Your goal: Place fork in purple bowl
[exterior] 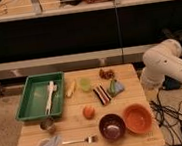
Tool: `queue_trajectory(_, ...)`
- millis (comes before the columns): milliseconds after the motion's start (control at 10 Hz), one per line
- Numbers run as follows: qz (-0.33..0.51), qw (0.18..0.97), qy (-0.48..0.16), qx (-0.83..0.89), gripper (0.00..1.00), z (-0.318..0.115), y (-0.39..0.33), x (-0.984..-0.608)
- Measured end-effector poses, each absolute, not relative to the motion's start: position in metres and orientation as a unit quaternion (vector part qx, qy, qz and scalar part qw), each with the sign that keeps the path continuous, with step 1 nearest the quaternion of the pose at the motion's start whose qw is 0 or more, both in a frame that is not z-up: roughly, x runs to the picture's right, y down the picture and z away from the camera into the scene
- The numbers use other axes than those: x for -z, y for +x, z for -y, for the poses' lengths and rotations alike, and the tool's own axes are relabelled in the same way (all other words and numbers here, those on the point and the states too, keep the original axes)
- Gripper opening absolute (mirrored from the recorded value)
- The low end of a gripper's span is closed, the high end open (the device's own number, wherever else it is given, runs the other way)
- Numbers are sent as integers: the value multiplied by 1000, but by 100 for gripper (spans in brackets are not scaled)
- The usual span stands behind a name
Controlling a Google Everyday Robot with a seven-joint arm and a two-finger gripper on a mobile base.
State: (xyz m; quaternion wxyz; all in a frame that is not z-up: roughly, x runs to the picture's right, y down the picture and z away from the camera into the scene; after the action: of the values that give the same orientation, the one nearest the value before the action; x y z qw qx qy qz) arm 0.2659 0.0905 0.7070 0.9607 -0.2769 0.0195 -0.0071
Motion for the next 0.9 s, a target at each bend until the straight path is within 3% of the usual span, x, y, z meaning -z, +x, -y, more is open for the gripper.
queue_trajectory(600,31,960,-267,72,65,-14,140,-788)
queue_trajectory(900,68,955,-276,90,65,-15,70,-789)
